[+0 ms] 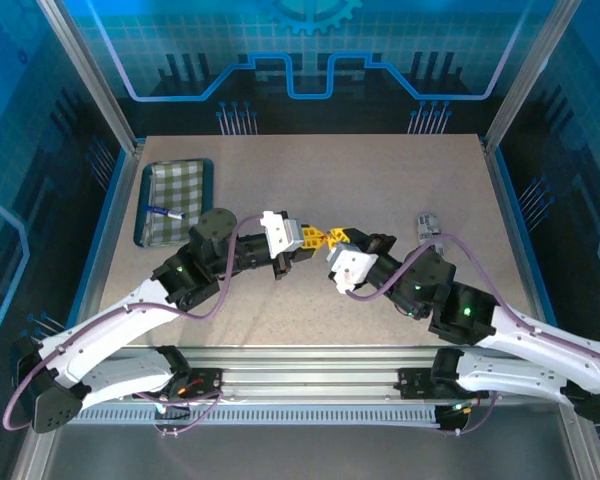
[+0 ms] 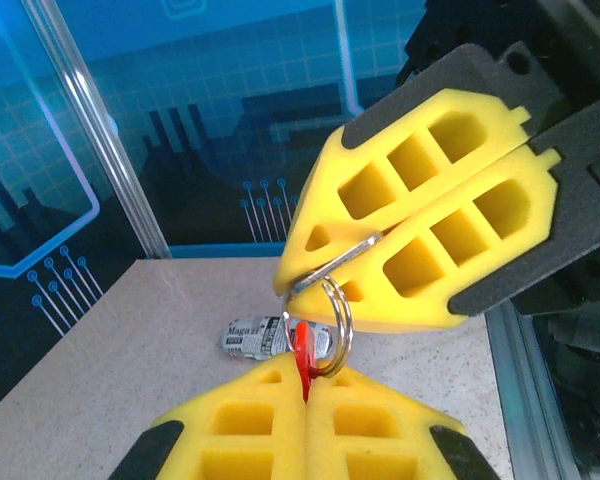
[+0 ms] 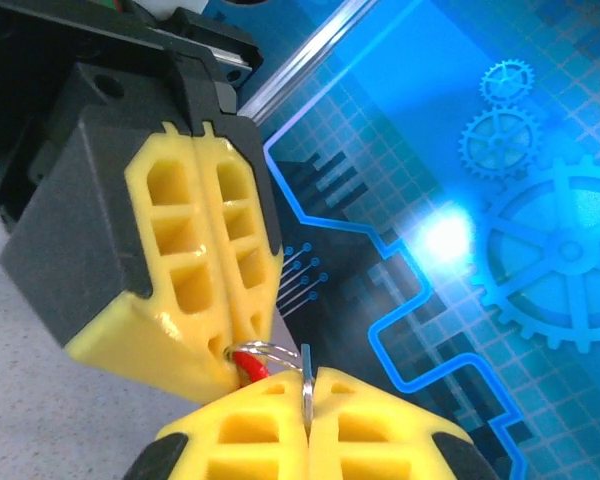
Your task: Remove the keys from the keyring
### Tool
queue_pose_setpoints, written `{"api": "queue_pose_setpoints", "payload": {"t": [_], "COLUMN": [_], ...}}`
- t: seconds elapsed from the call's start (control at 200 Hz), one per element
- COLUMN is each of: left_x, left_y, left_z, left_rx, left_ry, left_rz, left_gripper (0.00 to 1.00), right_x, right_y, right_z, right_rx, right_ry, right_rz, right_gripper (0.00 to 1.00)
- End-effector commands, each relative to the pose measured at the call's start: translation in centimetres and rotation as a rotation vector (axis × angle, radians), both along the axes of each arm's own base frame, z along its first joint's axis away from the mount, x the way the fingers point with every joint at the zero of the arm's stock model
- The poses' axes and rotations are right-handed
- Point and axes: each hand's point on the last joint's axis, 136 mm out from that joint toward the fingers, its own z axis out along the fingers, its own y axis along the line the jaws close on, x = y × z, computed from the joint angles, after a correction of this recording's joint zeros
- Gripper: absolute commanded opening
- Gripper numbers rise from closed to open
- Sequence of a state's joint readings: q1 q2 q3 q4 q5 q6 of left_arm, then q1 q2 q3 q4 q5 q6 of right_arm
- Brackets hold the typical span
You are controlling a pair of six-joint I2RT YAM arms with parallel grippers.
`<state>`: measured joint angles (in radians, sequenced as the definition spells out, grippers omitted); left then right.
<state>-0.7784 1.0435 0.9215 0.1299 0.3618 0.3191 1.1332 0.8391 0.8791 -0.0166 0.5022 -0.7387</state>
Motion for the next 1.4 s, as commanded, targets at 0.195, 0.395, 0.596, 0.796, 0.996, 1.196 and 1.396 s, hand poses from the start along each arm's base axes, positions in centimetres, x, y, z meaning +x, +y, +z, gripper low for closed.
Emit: {"api": "queue_pose_setpoints", "payload": {"t": [0.195, 0.395, 0.596, 0.796, 0.996, 1.196, 1.396], "left_x": [-0.6, -0.2, 0.1, 0.2, 0.0, -0.3, -0.4], "left_y": [-0.3, 0.0, 0.1, 0.2, 0.1, -0.1, -0.1], "left_z": [3.2, 3.7, 3.6, 3.8, 3.8, 3.9, 3.7], "left_rx": [-0.104, -0.142, -0.144, -0.144, -0.157, -0.14, -0.14], "left_ry": [-0.021, -0.002, 0.004, -0.002, 0.003, 0.008, 0.013], "left_rz": [-0.023, -0.006, 0.007, 0.013, -0.001, -0.02, -0.027], "left_gripper": [0.0, 0.0, 0.0, 0.0, 0.0, 0.0, 0.0], "right_x": [-1.6, -2.2, -2.7, -3.0, -2.5, -1.4, -1.0], "right_y": [3.6, 2.7, 1.7, 1.3, 1.2, 2.0, 2.6], "right_z": [-2.4, -2.9, -3.3, -4.1, -3.5, -4.3, -3.7], "right_rx": [-0.044, -0.003, -0.003, -0.036, 0.003, -0.03, 0.014], "right_ry": [-0.091, -0.084, -0.061, -0.063, -0.058, -0.053, -0.032], "right_rz": [0.114, 0.163, 0.185, 0.199, 0.178, 0.131, 0.132], "right_gripper": [0.0, 0.0, 0.0, 0.0, 0.0, 0.0, 0.01]}}
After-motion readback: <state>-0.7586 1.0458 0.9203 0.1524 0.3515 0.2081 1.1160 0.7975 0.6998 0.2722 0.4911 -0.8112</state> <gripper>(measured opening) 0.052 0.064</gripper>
